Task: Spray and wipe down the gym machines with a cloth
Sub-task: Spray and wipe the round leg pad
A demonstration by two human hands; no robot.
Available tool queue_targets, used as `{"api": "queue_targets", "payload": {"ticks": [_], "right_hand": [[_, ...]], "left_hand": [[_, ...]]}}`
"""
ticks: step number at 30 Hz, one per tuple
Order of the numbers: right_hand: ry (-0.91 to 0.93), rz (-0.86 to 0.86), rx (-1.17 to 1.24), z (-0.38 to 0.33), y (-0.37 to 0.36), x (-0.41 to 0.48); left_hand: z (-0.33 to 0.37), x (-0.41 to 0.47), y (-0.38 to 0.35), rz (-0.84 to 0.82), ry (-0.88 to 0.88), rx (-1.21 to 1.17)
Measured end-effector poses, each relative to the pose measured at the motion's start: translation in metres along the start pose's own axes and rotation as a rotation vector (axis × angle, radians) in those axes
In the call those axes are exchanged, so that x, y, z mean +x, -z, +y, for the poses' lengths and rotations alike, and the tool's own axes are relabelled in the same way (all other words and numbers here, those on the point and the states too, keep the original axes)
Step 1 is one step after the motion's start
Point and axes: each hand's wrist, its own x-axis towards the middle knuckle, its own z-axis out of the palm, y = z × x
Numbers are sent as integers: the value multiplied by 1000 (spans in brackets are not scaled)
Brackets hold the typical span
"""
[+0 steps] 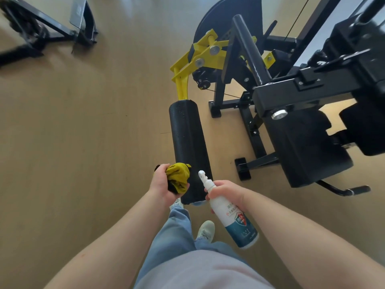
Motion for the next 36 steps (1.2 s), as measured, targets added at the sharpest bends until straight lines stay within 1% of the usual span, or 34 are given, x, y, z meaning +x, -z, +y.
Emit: {"api": "queue_targets", "payload": {"ticks": [6,7,9,10,12,14,16,18,20,21,23,25,28,30,32,34,36], "right_hand": [[-77,-19,-195,14,5,5],[-81,-21,-210,15,6,5],[-73,-8,-166,18,9,5],[-68,8,-126,19,11,6],[-62,29,-27,23,17,8],[-55,44,57,27,24,11],[-49,44,123,31,29,13],[-39,24,190,33,33,13],[-27,0,246,33,35,10],[-19,-15,270,32,36,7],[-9,-54,332,31,36,3],[3,-109,394,31,35,-1],[2,-169,409,30,36,-4],[-15,-178,380,28,38,-6],[-20,-162,366,24,42,-7],[-12,-127,371,15,47,-7],[16,-72,337,1,49,-6]], "left_hand": [[-6,9,-3,36,-29,25],[-7,12,-3,62,-39,37],[-11,19,-2,122,-62,103],[-13,22,-1,149,-77,157],[-20,22,-1,149,-71,293],[-27,15,-4,90,-22,472],[-35,9,-9,18,-10,688],[-43,4,-17,8,-54,913],[-50,3,-25,-5,-132,1056],[-54,1,-30,-35,-171,1083],[-58,1,-35,-58,-195,1053],[-58,1,-35,-41,-140,925],[-57,8,-28,-91,-64,685],[-54,7,-26,-97,-62,634],[-50,5,-26,-87,-126,671],[-46,5,-26,-51,-267,763],[-45,9,-23,-31,-382,964]]}}
